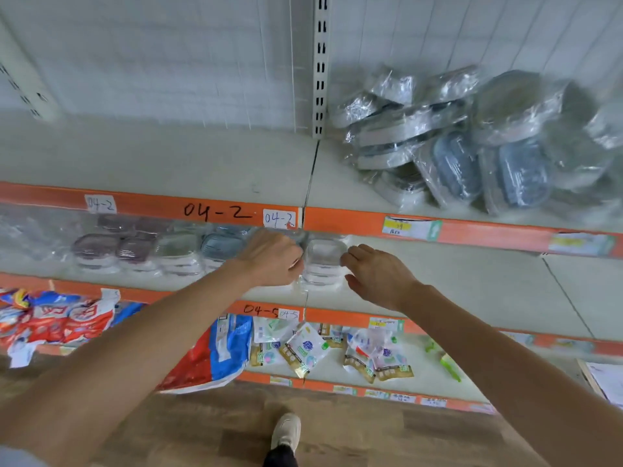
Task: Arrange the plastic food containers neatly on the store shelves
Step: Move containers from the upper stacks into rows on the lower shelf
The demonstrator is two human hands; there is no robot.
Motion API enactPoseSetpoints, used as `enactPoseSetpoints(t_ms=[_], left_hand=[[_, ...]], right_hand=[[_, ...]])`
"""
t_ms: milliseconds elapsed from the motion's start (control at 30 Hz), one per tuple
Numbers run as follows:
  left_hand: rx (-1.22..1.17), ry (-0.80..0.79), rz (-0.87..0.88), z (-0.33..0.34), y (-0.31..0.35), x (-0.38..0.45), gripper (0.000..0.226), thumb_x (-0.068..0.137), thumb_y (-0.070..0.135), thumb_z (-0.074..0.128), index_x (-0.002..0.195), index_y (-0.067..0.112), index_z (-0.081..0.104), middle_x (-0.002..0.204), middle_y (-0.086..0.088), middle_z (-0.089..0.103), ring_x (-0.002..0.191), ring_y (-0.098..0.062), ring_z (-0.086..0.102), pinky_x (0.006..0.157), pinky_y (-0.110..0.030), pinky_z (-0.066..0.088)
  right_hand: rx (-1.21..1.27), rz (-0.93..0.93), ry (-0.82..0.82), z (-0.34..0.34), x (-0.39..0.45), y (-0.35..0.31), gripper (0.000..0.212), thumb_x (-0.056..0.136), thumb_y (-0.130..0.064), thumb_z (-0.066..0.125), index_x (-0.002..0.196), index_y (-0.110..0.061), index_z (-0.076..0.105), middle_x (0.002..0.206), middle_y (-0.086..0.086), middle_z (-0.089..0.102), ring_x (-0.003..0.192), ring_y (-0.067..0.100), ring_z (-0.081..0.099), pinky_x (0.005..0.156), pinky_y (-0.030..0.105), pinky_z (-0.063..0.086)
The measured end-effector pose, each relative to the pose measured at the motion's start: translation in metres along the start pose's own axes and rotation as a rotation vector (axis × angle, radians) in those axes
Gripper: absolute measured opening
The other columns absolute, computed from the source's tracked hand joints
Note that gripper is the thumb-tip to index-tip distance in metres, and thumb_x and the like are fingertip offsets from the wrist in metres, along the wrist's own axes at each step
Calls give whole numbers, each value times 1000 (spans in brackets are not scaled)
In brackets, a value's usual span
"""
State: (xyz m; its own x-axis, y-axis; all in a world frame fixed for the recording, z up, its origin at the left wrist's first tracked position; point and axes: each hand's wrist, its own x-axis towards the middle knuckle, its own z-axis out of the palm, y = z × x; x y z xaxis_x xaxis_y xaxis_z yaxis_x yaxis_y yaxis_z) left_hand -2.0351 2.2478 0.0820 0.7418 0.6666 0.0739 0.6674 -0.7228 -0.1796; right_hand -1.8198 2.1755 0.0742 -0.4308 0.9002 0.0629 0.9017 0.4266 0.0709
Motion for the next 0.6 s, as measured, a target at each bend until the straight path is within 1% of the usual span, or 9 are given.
enactPoseSetpoints(t_ms=[67, 100, 200, 233, 333, 400, 500, 600], left_hand=[[-11, 63, 23, -22, -2, 11, 35, 92, 29, 40, 67, 15, 60, 62, 4, 53, 60, -17, 55, 50, -22, 29], [-17, 101, 22, -33, -3, 17, 34, 92, 29, 42, 65, 15, 58, 63, 3, 55, 61, -18, 55, 51, -22, 28], [-21, 220, -4, -60, -12, 37, 32, 89, 31, 47, 61, 17, 53, 67, 1, 62, 66, -23, 58, 56, -25, 32], [-30, 253, -9, -68, -16, 45, 31, 88, 31, 50, 60, 18, 51, 66, 1, 60, 65, -24, 57, 57, -25, 31], [-74, 324, -11, -87, -30, 68, 36, 86, 27, 54, 53, 20, 39, 54, 5, 45, 56, -22, 48, 55, -25, 28], [-73, 345, -9, -95, -41, 84, 40, 86, 27, 53, 51, 23, 34, 52, 7, 43, 54, -20, 46, 54, -24, 27], [-77, 378, -2, -101, -61, 112, 33, 87, 29, 52, 56, 21, 43, 58, 4, 52, 59, -22, 51, 56, -25, 28], [-92, 428, 9, -107, -79, 142, 26, 86, 30, 52, 61, 23, 47, 70, 1, 64, 67, -25, 58, 58, -26, 32]], right_hand=[[-46, 17, 47, -21, -4, 10, 34, 95, -27, 43, 124, -11, 51, 123, 6, 53, 115, 24, 48, 92, 34, 37], [-66, 29, 70, -32, -4, 15, 34, 95, -28, 44, 123, -11, 52, 122, 6, 54, 115, 25, 49, 93, 34, 36], [-109, 71, 123, -64, 1, 33, 34, 94, -28, 45, 121, -10, 53, 118, 7, 55, 112, 26, 50, 92, 33, 35], [-123, 92, 140, -72, 4, 39, 33, 94, -29, 45, 121, -11, 53, 118, 6, 55, 113, 25, 50, 93, 33, 35], [-142, 144, 187, -94, 17, 57, 33, 94, -29, 45, 120, -10, 55, 119, 7, 55, 116, 24, 49, 95, 32, 34], [-182, 176, 201, -107, 29, 68, 33, 95, -28, 43, 119, -9, 55, 119, 7, 55, 115, 24, 49, 95, 32, 34], [-221, 211, 225, -123, 50, 84, 34, 96, -28, 41, 122, -10, 53, 121, 6, 54, 116, 23, 48, 93, 32, 35], [-218, 256, 288, -140, 72, 100, 31, 94, -26, 45, 118, -9, 55, 118, 6, 55, 113, 24, 50, 89, 33, 38]])
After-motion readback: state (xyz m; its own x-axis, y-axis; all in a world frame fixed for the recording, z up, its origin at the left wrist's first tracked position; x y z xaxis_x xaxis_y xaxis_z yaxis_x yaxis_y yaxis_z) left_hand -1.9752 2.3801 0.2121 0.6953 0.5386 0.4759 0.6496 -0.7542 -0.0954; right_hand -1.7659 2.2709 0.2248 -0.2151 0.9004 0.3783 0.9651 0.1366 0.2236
